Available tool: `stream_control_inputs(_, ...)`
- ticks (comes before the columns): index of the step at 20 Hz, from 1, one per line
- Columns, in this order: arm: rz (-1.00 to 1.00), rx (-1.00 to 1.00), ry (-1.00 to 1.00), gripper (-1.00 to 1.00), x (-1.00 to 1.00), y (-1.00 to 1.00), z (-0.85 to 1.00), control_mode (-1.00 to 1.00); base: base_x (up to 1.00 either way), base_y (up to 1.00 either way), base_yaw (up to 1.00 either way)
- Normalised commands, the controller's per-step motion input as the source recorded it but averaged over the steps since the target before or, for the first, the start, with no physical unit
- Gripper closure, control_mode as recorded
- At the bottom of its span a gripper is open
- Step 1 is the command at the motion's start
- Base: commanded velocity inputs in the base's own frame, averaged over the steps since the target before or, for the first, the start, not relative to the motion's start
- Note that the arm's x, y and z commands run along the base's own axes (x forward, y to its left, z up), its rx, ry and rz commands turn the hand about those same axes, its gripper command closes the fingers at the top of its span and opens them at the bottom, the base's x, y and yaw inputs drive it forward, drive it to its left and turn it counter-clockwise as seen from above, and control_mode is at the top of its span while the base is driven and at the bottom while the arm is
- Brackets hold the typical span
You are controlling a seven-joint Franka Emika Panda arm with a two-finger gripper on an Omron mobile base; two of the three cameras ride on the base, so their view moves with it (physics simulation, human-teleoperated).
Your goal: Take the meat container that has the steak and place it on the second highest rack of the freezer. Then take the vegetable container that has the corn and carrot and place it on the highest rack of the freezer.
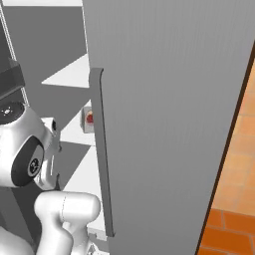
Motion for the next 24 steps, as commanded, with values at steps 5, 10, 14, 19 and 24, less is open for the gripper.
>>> stream_control_inputs(5, 0.0, 0.0, 0.0, -1.0, 0.0, 0.0, 0.0, 1.0, -0.65, 0.06, 0.1)
stream_control_inputs(10, 0.0, 0.0, 0.0, -1.0, 0.0, 0.0, 0.0, 1.0, -0.78, -0.19, 0.26)
stream_control_inputs(14, 0.0, 0.0, 0.0, -1.0, 0.0, 0.0, 0.0, 1.0, -0.75, -0.13, 0.51)
stream_control_inputs(19, 0.0, 0.0, 0.0, -1.0, 0.0, 0.0, 0.0, 1.0, -0.63, -0.04, 0.63)
stream_control_inputs(24, 0.0, 0.0, 0.0, -1.0, 0.0, 0.0, 0.0, 1.0, -0.45, 0.0, 0.68)
